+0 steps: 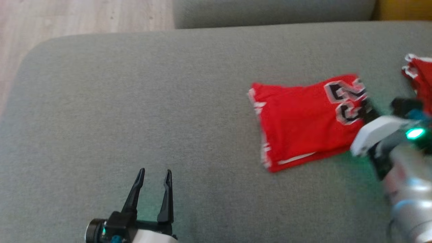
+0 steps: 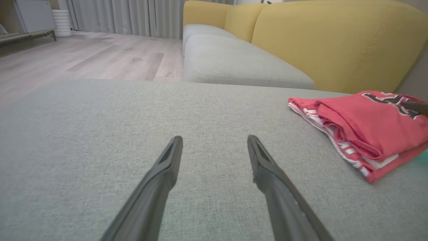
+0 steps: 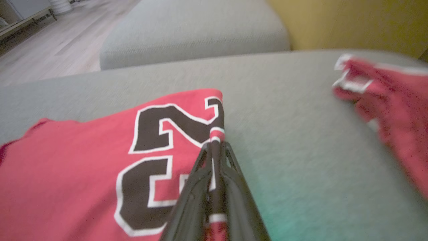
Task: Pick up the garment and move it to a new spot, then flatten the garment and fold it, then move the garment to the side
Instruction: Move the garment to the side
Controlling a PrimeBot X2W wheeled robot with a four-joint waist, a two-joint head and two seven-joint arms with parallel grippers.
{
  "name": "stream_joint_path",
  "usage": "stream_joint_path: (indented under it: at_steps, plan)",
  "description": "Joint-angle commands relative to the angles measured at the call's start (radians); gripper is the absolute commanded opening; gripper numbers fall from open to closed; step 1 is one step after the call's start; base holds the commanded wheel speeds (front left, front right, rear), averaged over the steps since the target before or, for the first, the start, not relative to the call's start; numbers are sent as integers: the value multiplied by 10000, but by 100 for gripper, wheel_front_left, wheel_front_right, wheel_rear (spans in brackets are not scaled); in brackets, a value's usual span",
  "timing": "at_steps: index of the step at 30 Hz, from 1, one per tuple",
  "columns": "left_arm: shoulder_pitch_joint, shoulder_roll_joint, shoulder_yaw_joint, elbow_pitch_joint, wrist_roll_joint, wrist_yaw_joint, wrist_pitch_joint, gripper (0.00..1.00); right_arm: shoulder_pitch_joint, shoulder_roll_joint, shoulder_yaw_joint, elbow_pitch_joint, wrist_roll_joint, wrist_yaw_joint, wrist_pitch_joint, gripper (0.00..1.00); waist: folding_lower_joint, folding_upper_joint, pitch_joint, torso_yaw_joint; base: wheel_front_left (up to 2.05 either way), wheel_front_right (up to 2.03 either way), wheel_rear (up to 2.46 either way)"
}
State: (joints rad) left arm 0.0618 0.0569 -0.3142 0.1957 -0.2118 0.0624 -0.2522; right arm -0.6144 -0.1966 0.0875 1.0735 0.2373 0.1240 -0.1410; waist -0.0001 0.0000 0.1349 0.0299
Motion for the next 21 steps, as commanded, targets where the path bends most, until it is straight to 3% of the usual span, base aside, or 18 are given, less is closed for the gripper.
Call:
stream_joint_path:
  at_steps: [1, 13, 21]
  plan:
    - [-511, -66, 345, -339, -34, 42, -95, 100, -681, -506, 253, -463, -180, 67, -91, 0, 1, 0, 339, -312, 0, 0, 0]
    - [-1210, -66, 354, -389, 198, -132, -95, 100, -1828, -3539, -51, -1983, -1282, 67, 988, 0, 1, 0, 1555, -665, 0, 0, 0]
    - [-1480, -66, 349, -427, 218, -158, -95, 100, -1439, -4605, -994, -3346, -1758, 67, 1946, 0, 1, 0, 1987, -632, 0, 0, 0]
